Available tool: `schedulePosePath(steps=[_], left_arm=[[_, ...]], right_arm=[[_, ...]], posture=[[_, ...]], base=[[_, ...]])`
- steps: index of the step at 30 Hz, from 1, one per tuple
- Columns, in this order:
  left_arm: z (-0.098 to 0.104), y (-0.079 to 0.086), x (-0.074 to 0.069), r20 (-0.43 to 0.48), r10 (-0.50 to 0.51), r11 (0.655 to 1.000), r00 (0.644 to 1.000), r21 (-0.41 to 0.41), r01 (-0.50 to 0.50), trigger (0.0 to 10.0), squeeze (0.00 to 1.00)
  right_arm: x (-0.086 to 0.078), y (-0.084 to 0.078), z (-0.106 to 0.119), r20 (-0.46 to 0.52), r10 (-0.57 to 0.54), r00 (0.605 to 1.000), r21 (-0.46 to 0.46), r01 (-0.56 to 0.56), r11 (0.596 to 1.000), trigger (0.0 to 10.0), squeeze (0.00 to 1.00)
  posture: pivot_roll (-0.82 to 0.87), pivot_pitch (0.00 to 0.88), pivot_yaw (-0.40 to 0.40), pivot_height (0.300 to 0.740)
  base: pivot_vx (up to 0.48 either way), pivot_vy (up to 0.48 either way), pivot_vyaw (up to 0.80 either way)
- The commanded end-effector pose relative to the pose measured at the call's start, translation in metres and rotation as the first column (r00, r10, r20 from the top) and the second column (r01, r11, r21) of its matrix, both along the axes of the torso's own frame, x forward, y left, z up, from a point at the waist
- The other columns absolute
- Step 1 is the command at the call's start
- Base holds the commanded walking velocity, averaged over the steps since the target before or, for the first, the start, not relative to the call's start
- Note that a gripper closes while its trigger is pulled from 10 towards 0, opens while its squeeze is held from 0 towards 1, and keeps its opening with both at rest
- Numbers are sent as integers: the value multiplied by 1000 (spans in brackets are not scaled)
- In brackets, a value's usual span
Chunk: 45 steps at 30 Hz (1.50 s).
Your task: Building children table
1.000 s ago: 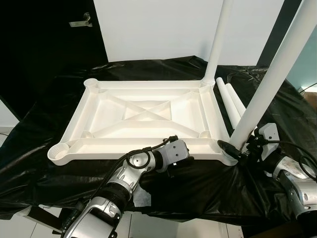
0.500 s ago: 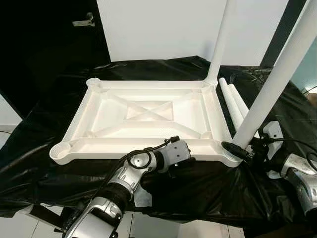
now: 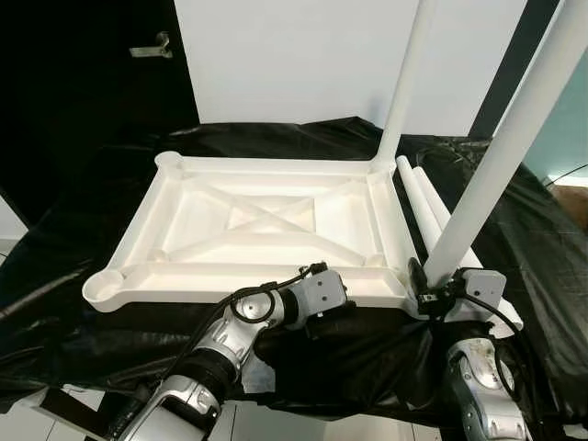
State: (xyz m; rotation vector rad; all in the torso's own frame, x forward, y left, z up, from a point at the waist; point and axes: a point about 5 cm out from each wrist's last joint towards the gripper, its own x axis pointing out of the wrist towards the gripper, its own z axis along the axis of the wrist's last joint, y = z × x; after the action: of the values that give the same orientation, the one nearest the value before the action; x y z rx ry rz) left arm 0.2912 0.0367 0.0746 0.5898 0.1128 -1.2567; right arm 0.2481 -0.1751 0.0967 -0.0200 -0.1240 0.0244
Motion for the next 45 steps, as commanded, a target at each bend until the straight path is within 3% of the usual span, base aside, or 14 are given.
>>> schedulePosePath(steps=[1, 9, 10, 11, 12, 17, 18, 19, 20, 24, 27, 37, 43, 45], left_arm=[[-43, 12, -19, -161, 52, 992, 986, 120, -32, 10000, 0], [-40, 5, -18, -154, 49, 994, 987, 105, -33, 10000, 0], [-40, 5, -18, -154, 50, 994, 987, 104, -34, 10000, 0], [-40, 5, -19, -155, 50, 994, 987, 104, -34, 10000, 0], [-41, 6, -19, -156, 51, 994, 986, 106, -34, 10000, 0], [-43, 9, -20, -159, 58, 993, 985, 110, -41, 10000, 0], [-42, 9, -20, -159, 59, 993, 986, 111, -41, 10000, 0], [-42, 9, -20, -159, 59, 993, 986, 111, -41, 10000, 0], [-42, 8, -19, -158, 58, 993, 986, 112, -41, 10000, 0], [-41, 6, -18, -156, 57, 993, 986, 110, -40, 10000, 0], [-40, 3, -17, -154, 48, 994, 987, 108, -32, 10000, 0], [-38, 5, -13, -146, 45, 993, 988, 114, -29, 10000, 0], [-38, 10, -13, -143, 56, 992, 988, 116, -39, 10000, 0], [-39, 10, -13, -144, 58, 992, 988, 117, -42, 10000, 0]], right_arm=[[-5, 20, -18, -94, 73, 993, 1, -73, 997, 0, 0], [-4, 24, -19, -86, 20, 996, -29, -22, 999, 0, 0], [-4, 25, -19, -85, 20, 996, -34, -23, 999, 1882, 0], [-4, 25, -19, -85, 20, 996, -37, -24, 999, 1882, 0], [-4, 24, -17, -75, 30, 997, -38, -33, 999, 10000, 1000], [0, 20, -15, -86, 87, 992, -33, -91, 995, 10000, 1000], [0, 16, -14, -90, 140, 986, -36, -144, 989, 10000, 353], [0, 16, -14, -90, 140, 986, -36, -144, 989, 10000, 353], [0, 13, -12, -85, 187, 979, -48, -192, 980, 10000, 0], [0, 8, -3, -72, 288, 955, -70, -293, 954, 10000, 0], [3, -4, 12, -89, 437, 895, -100, -445, 890, 10000, 0], [14, -33, 22, -215, 590, 778, -152, -624, 767, 10000, 0], [19, -45, 24, -365, 712, 600, -96, -785, 612, 10000, 0], [21, -46, 24, -385, 720, 578, -93, -800, 593, 10000, 0]], posture=[[-62, 30, -38, 740], [-59, 28, -43, 740], [-59, 28, -44, 740], [-59, 28, -44, 740], [-59, 28, -44, 740], [-62, 26, -45, 740], [-68, 23, -44, 740], [-68, 23, -44, 740], [-71, 22, -43, 740], [-81, 20, -42, 740], [-93, 17, -33, 740], [-87, 13, -30, 740], [-57, 11, -32, 740], [-55, 10, -31, 740]], base=[[0, 0, 0], [0, 0, 0], [0, 0, 0], [0, 0, 0], [0, 0, 0], [0, 0, 0], [0, 0, 0], [0, 0, 0], [0, 0, 0], [0, 0, 0], [0, 0, 0], [0, 0, 0], [0, 0, 0], [0, 0, 0]])
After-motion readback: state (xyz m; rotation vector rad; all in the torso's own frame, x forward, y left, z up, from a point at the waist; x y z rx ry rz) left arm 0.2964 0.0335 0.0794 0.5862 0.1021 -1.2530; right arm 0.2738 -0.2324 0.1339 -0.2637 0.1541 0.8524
